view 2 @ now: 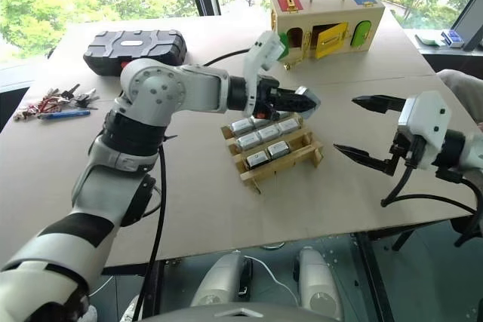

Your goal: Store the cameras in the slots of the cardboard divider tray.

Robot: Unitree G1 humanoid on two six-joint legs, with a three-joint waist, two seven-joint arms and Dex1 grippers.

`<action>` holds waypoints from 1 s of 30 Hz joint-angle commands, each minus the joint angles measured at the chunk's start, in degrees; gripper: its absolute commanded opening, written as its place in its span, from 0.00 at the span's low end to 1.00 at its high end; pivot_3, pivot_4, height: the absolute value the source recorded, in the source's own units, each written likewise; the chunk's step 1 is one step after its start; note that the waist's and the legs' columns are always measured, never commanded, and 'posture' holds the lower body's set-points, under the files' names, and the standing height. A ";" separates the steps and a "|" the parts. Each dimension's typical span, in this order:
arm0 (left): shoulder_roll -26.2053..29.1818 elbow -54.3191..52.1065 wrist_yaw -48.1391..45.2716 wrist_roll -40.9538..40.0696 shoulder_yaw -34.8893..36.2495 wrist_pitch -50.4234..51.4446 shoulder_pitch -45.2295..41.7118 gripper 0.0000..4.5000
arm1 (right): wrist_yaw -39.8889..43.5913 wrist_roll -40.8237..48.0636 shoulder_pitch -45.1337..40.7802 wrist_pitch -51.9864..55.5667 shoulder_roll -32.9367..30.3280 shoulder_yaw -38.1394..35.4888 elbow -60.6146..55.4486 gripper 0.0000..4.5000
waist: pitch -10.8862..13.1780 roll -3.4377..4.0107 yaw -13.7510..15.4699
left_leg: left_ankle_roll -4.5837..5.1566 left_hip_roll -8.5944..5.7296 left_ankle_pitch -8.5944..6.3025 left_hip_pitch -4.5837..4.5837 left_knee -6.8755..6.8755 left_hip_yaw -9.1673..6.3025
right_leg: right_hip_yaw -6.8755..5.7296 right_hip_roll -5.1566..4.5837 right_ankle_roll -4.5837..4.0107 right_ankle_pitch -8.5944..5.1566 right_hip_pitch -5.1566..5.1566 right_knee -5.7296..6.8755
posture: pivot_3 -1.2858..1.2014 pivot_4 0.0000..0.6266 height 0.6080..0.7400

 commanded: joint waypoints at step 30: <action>-5.38 1.15 -11.85 24.54 -4.53 0.68 4.53 0.19 | 13.05 8.68 -10.52 2.68 -2.04 2.37 14.19 1.00 | 0.04 0.01 0.05 | 0.00 0.01 0.00 -0.03 0.06 -0.02 | 0.00 -0.03 0.00 0.01 -0.01 0.08 | 0.52 0.24 1.00</action>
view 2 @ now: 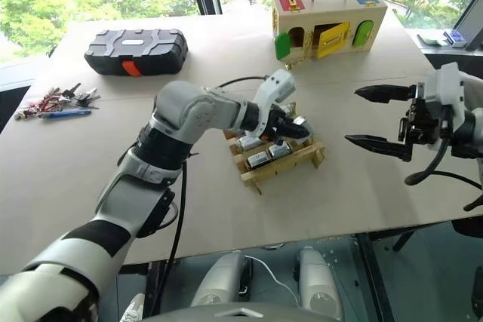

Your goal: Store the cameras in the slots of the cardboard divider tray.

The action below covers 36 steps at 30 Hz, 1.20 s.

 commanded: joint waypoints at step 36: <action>0.04 -4.90 -2.79 4.77 22.08 1.82 -7.40 0.86 | -14.80 -1.45 10.27 3.30 1.05 -4.37 -10.07 1.00 | -0.03 0.04 -0.27 | 0.01 0.04 0.00 0.03 0.11 -0.01 | -0.01 0.02 0.02 -0.01 0.00 0.13 | 0.52 0.24 1.00</action>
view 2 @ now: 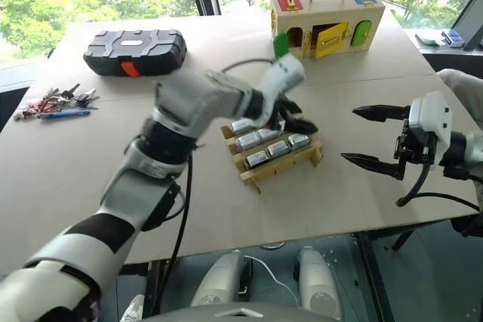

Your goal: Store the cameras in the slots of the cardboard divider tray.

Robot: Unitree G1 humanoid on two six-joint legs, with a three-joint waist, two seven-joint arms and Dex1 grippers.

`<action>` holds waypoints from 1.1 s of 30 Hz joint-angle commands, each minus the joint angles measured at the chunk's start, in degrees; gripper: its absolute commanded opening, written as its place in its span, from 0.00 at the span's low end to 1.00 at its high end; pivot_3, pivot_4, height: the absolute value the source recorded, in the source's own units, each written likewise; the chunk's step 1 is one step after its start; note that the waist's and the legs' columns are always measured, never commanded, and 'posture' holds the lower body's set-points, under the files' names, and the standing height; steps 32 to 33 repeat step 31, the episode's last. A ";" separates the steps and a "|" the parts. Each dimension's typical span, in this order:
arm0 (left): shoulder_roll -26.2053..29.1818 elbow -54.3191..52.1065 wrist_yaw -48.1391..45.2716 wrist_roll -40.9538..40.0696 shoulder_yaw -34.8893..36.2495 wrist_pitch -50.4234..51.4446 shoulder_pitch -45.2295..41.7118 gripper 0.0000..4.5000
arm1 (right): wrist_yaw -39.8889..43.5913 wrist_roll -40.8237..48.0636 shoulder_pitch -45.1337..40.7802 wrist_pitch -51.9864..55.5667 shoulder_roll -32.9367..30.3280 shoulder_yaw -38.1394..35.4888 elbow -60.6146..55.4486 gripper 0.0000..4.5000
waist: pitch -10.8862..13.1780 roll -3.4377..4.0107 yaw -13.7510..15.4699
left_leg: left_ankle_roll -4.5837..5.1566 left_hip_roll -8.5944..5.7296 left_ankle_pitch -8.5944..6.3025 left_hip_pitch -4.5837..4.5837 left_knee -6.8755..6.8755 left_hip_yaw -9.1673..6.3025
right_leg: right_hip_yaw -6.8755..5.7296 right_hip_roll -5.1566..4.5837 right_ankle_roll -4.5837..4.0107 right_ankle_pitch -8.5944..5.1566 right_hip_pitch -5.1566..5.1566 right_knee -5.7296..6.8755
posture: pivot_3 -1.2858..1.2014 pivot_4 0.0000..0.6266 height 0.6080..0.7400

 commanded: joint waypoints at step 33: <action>19.29 -37.11 -3.94 -14.92 43.57 -32.74 78.10 0.99 | -15.26 -7.15 24.21 -2.42 5.06 -12.58 -7.09 1.00 | -0.07 -0.03 0.38 | 0.14 0.36 -0.02 0.93 0.19 -0.07 | 0.08 -0.05 -0.02 -0.30 0.95 -0.07 | 0.52 0.24 1.00</action>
